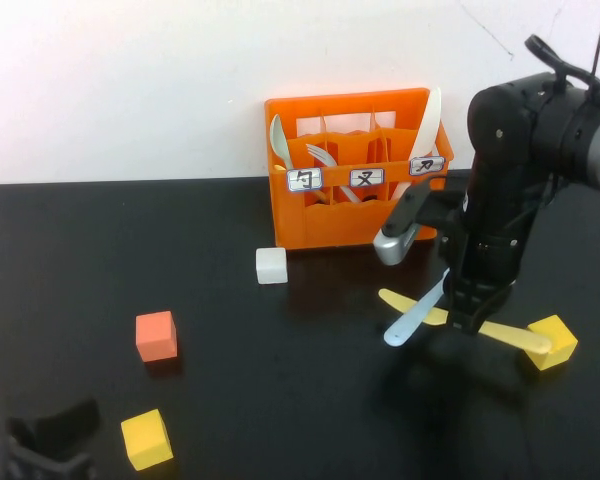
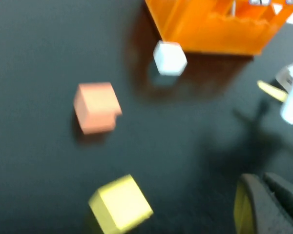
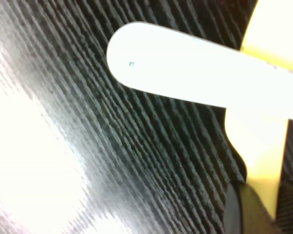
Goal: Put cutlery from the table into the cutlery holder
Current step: Pick up the knife
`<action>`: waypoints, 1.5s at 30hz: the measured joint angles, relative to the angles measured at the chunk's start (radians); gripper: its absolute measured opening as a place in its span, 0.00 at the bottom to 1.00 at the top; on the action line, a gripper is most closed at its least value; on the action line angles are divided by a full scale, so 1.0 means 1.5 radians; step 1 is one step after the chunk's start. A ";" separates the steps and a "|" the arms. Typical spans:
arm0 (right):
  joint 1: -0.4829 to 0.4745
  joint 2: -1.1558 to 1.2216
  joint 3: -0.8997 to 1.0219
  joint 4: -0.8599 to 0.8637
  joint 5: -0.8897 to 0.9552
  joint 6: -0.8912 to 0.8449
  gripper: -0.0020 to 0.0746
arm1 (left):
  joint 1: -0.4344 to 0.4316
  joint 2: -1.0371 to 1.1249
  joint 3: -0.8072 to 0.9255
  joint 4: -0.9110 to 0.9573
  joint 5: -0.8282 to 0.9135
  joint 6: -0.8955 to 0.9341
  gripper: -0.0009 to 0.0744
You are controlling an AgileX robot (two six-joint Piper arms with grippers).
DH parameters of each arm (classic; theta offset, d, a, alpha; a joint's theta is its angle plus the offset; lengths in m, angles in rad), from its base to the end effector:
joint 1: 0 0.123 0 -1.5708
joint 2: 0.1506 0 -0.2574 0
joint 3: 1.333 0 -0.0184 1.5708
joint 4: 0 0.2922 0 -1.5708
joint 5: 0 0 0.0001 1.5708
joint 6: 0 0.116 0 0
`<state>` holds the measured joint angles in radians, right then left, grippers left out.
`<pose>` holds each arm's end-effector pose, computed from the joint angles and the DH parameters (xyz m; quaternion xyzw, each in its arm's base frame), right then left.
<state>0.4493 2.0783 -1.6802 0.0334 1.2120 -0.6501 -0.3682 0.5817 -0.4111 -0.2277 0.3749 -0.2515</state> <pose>0.4008 0.1973 0.1390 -0.5175 0.8552 0.0133 0.0254 0.1882 -0.0829 0.2388 -0.0185 0.8463 -0.2468 0.4718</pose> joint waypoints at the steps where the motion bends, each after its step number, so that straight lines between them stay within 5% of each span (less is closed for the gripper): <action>1: 0.000 0.003 0.000 0.003 0.000 0.000 0.18 | 0.000 0.015 -0.006 -0.028 0.016 0.016 0.01; 17: 0.000 0.024 0.039 0.061 -0.001 0.043 0.18 | 0.000 0.446 -0.275 -0.512 0.162 0.449 0.01; 26: 0.000 0.030 0.058 0.052 -0.002 0.041 0.18 | 0.000 0.583 -0.348 -0.536 0.203 0.507 0.01; 45: 0.000 -0.020 0.154 0.000 -0.006 0.098 0.18 | 0.000 0.527 -0.350 -0.478 0.098 0.520 0.01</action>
<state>0.4493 2.0490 -1.4491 0.0335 1.2038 -0.5036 -0.3682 1.3725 -0.9367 -0.9448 0.5217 0.5283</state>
